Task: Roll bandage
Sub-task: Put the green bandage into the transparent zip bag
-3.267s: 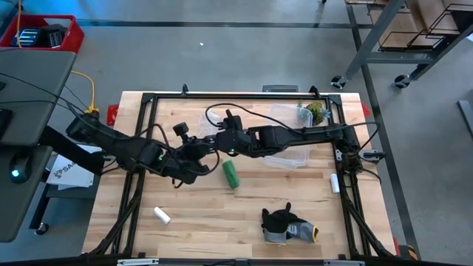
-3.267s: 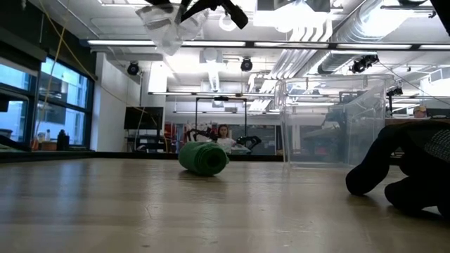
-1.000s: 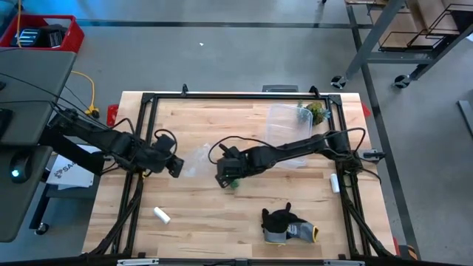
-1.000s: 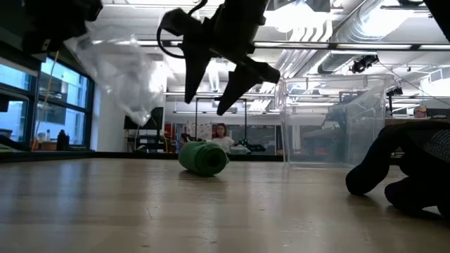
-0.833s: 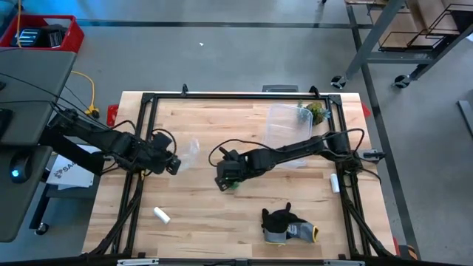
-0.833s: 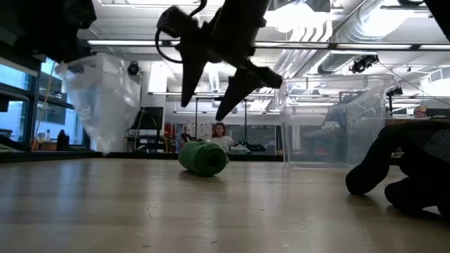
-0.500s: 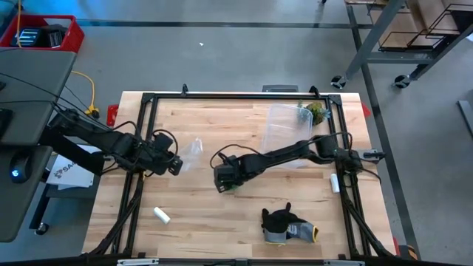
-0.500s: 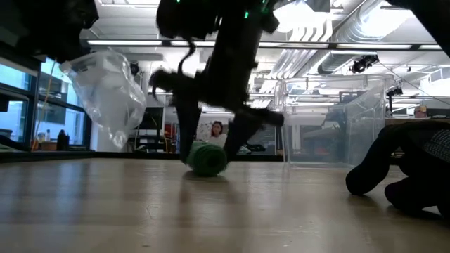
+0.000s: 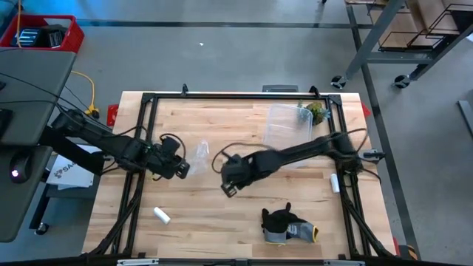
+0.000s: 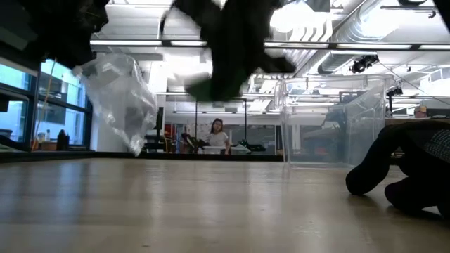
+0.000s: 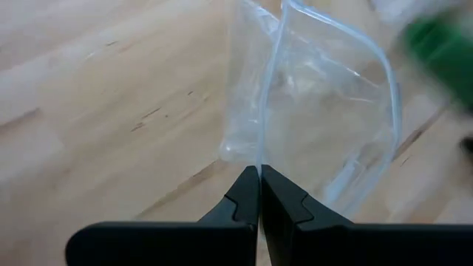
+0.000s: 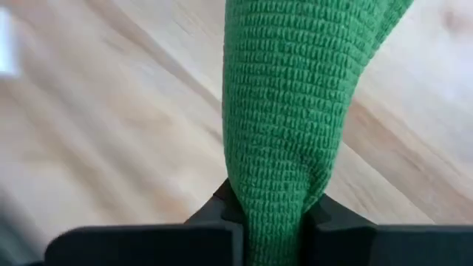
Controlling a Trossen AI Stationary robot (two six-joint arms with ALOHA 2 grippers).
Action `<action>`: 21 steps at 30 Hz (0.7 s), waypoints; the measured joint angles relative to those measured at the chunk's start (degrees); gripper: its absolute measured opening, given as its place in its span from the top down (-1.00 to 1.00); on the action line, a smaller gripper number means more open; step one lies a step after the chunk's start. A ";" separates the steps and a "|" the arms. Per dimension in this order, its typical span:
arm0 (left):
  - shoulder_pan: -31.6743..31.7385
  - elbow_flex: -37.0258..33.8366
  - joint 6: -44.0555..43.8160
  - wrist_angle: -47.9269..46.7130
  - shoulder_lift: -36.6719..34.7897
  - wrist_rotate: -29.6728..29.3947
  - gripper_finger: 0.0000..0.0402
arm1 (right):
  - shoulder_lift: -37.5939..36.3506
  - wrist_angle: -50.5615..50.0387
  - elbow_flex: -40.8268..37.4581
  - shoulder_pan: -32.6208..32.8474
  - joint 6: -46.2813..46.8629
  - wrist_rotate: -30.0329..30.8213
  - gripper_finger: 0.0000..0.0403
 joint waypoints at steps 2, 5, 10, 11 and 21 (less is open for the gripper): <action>0.35 0.00 5.04 1.47 2.08 0.50 1.00 | -4.04 2.14 0.12 0.19 -0.13 0.53 0.85; 0.45 1.41 13.30 5.26 5.57 -2.27 1.00 | -8.80 6.62 0.12 0.35 -0.02 -2.31 0.85; 0.52 8.21 30.40 9.39 13.35 -12.92 1.00 | -12.32 13.26 0.17 0.32 1.79 -6.40 0.85; 0.52 9.93 33.96 9.78 15.22 -15.26 1.00 | -12.30 14.27 0.15 0.21 2.54 -7.30 0.85; -1.05 21.93 53.03 10.13 23.95 -29.26 1.00 | -13.08 15.07 0.16 -0.11 7.13 -9.71 0.85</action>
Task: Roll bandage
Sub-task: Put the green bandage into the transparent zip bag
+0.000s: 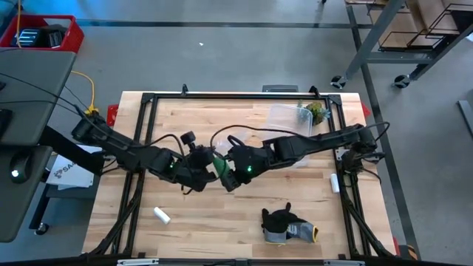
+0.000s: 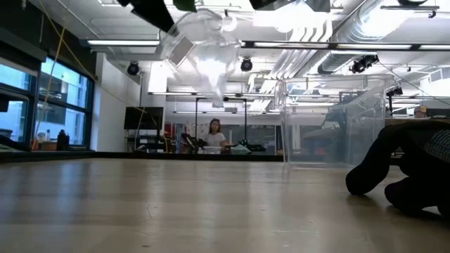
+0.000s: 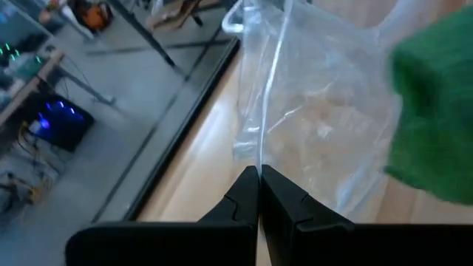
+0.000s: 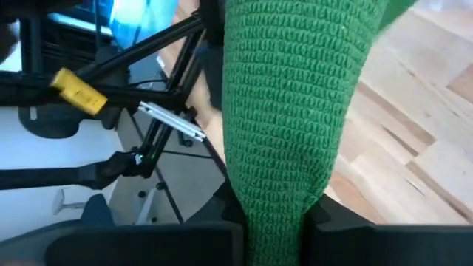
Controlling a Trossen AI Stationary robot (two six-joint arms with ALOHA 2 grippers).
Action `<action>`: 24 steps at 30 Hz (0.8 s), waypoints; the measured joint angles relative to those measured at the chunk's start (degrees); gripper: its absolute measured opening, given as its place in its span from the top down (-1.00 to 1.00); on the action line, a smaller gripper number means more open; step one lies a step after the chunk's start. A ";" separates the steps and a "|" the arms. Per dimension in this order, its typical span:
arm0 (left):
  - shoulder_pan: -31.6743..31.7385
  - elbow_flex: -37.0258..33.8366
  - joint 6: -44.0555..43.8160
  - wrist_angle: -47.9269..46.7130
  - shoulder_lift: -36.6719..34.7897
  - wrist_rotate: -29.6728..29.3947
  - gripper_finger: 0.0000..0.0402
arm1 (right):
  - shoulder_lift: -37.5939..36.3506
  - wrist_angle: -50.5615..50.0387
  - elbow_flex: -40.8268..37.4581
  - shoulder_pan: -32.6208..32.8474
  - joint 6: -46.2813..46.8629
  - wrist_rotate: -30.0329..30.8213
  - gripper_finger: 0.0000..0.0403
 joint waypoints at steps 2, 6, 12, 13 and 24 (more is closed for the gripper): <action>-1.02 0.83 1.28 0.11 -0.07 -0.77 1.00 | -0.01 -1.22 0.03 -0.09 1.41 0.16 0.85; -4.31 1.38 1.46 -0.40 -1.40 -4.12 1.00 | 0.16 -1.80 -0.02 -0.17 2.85 0.84 0.85; -8.46 1.48 2.51 1.86 -2.86 -3.39 1.00 | 0.16 -1.84 -0.02 -1.04 4.99 3.17 0.85; -8.76 1.42 2.52 2.69 -2.75 -2.24 1.00 | 0.14 -1.41 -0.02 -1.26 5.23 3.17 0.85; -6.54 0.10 5.00 11.05 -3.83 12.18 1.00 | 0.05 5.55 -0.12 -1.60 3.71 -2.90 0.85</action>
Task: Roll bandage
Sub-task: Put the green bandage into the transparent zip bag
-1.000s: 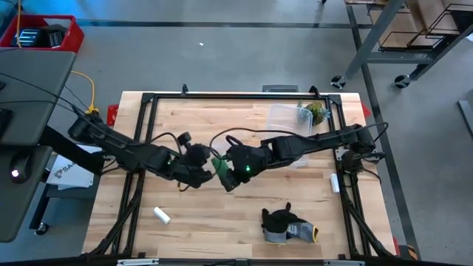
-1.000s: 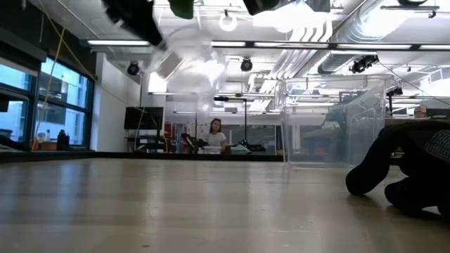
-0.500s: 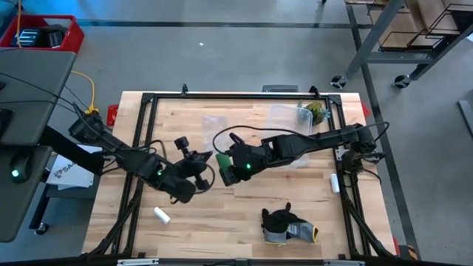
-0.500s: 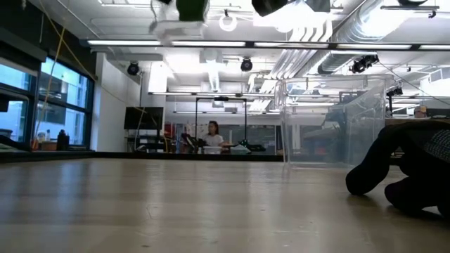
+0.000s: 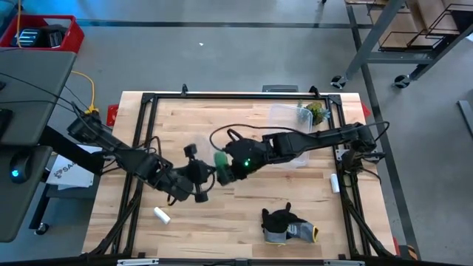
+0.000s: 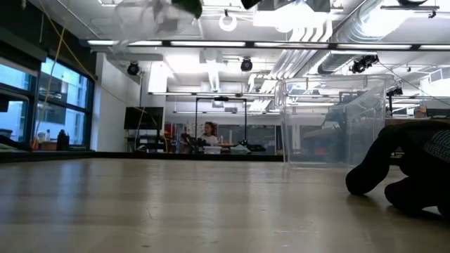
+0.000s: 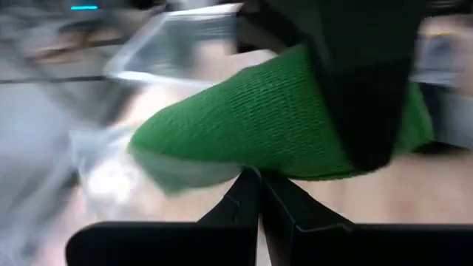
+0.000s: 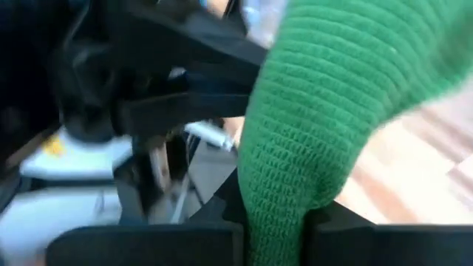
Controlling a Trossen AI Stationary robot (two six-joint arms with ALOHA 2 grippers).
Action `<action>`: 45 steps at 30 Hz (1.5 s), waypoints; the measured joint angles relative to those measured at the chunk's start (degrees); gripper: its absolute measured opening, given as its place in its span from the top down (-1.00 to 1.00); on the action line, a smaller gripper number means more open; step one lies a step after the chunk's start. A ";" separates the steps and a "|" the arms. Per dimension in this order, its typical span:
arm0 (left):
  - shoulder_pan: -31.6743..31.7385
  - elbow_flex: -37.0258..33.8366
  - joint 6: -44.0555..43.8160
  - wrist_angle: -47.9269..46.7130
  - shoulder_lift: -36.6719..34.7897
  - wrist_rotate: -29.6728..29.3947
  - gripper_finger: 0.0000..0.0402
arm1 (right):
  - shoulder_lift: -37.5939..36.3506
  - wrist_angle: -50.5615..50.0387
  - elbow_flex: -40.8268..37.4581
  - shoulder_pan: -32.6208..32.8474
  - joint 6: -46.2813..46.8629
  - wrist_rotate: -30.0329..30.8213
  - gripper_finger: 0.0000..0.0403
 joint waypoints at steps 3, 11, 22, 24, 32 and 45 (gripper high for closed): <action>0.65 0.00 6.23 3.68 -0.34 14.32 1.00 | 0.01 2.50 0.00 0.36 -2.65 -5.29 0.85; 0.86 -0.15 13.56 8.48 -3.52 16.64 1.00 | 0.21 3.64 0.51 1.93 -4.39 -10.01 0.85; 1.48 0.00 8.38 -2.74 -4.00 8.56 1.00 | 0.26 -1.90 0.09 3.05 -3.75 -12.28 0.85; 1.55 0.04 5.33 -1.53 -3.87 5.68 1.00 | 0.33 -3.48 0.04 3.46 -3.19 -13.27 0.85; 1.97 0.13 2.40 4.14 -3.93 3.04 1.00 | 0.37 -4.84 0.00 4.08 -1.35 -11.11 0.85; 6.64 0.07 -36.44 -20.44 -4.33 -7.56 1.00 | -1.86 -2.79 0.00 3.37 0.30 -9.04 0.85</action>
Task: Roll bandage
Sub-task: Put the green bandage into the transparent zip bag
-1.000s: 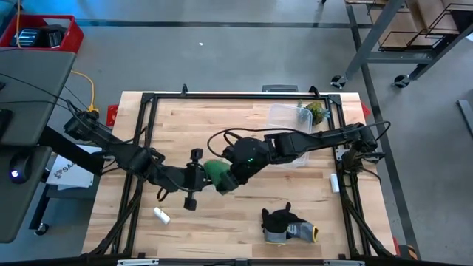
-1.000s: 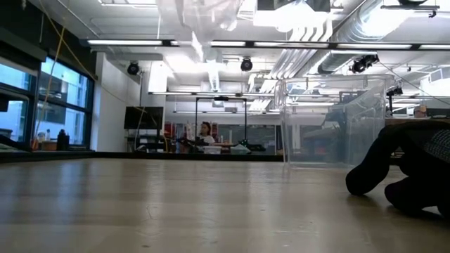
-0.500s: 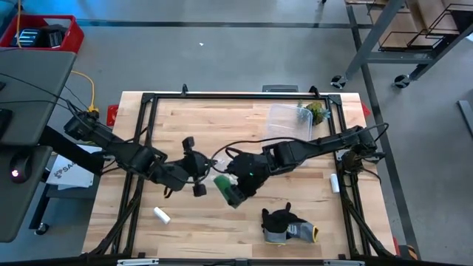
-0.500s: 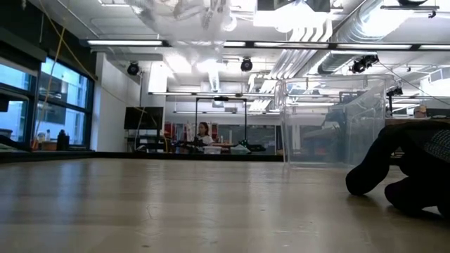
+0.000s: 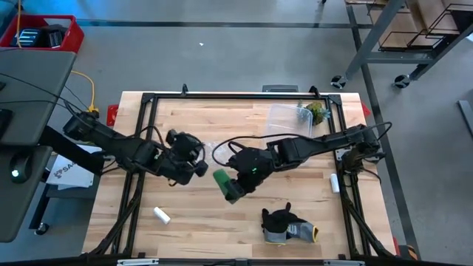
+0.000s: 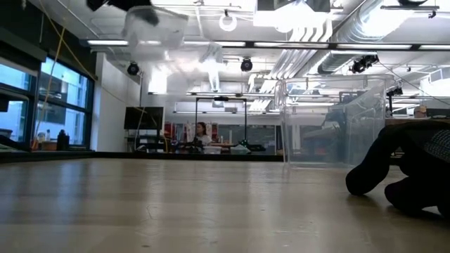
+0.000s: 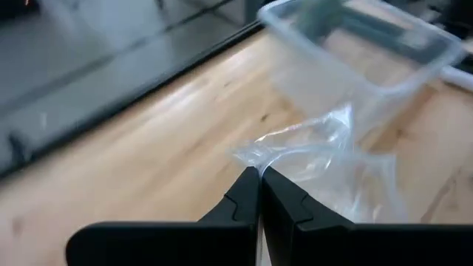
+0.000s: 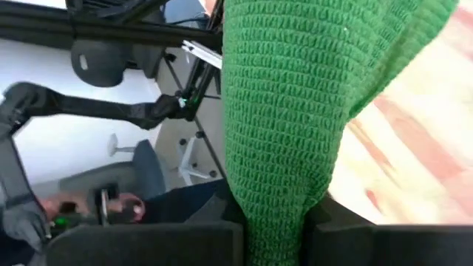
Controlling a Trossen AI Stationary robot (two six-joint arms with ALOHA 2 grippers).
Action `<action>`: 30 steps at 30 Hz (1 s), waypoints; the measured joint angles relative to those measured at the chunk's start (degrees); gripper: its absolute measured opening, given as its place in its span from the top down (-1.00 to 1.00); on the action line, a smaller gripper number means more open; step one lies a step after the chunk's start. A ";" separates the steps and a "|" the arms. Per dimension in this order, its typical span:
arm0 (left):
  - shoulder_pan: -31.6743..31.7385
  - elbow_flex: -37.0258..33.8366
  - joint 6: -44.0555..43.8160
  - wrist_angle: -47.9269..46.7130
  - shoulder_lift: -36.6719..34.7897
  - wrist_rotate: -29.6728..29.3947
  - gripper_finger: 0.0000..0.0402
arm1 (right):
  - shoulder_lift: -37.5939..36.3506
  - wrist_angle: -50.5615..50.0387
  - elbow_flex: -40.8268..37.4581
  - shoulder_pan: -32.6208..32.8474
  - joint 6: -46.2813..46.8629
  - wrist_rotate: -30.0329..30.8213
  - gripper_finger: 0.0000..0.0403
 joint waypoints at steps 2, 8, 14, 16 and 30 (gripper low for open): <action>0.45 0.00 -8.18 -3.06 -0.37 0.86 1.00 | -0.93 -2.21 0.07 -0.16 -0.95 0.75 0.85; 0.39 0.00 -26.01 1.59 -0.50 1.40 1.00 | -1.77 -4.82 0.09 -0.20 -2.55 3.47 0.85; 0.85 -3.84 -23.46 22.50 0.29 6.01 1.00 | -1.77 -5.62 0.10 -0.08 -2.75 3.53 0.85; 1.40 -6.23 -23.62 25.69 0.31 7.70 1.00 | -1.77 -5.63 0.09 -0.09 -2.75 3.56 0.85; 3.72 -16.35 -29.75 46.55 0.26 10.98 1.00 | -1.80 -8.53 0.11 0.43 2.10 7.81 0.85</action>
